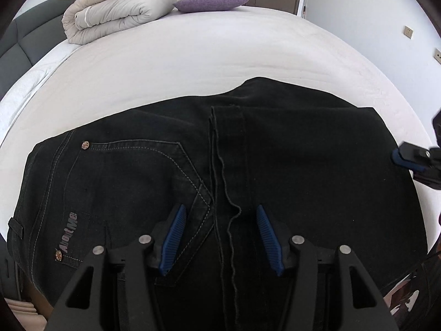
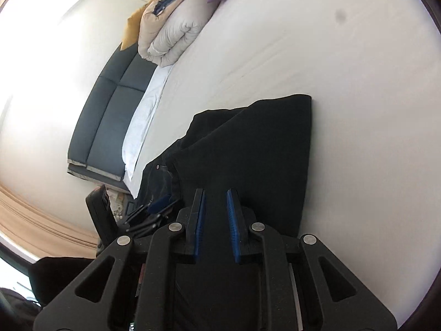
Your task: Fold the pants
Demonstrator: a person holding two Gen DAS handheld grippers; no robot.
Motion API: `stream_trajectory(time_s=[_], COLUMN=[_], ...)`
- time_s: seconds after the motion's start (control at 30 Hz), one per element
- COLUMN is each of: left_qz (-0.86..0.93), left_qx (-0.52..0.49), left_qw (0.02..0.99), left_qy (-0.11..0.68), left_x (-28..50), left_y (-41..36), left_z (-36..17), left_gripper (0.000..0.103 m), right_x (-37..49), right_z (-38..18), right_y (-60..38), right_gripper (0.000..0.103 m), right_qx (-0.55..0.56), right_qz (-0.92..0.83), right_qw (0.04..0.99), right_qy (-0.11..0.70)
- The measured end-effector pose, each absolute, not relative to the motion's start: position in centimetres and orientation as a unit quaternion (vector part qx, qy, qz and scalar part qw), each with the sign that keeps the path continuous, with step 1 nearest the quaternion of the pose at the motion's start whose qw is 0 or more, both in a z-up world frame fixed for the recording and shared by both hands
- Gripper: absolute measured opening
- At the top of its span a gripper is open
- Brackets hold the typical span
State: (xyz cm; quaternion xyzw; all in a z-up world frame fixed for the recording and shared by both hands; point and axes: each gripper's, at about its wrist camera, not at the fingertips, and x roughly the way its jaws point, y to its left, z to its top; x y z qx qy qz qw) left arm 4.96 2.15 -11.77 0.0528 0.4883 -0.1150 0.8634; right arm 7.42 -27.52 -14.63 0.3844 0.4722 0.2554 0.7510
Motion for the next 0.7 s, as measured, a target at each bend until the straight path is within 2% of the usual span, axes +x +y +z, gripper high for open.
stream_trajectory(time_s=[0.3,0.47,0.7], left_qz=[-0.112,-0.112,-0.112], left_qx=[0.056,0.055,0.05], left_qw=[0.866,0.867,0.868], left_qy=[0.484,0.483,0.481], left_x=[4.8,4.4,4.7], left_y=[0.1,-0.1,0.2], left_z=[-13.0,-13.1,-13.1], left_gripper=[0.057,0.057,0.057], right_x=[13.7,11.3,3.7], right_z=[-20.6,-20.6,-19.4], right_y=[-26.3,-25.6,-24.2], right_gripper=[0.012,0.012,0.012], right_qx=[0.403,0.394,0.397], right_qz=[0.244,0.252,0.289], right_qw=[0.729,0.724,0.698], right_qy=[0.497,0.507,0.521])
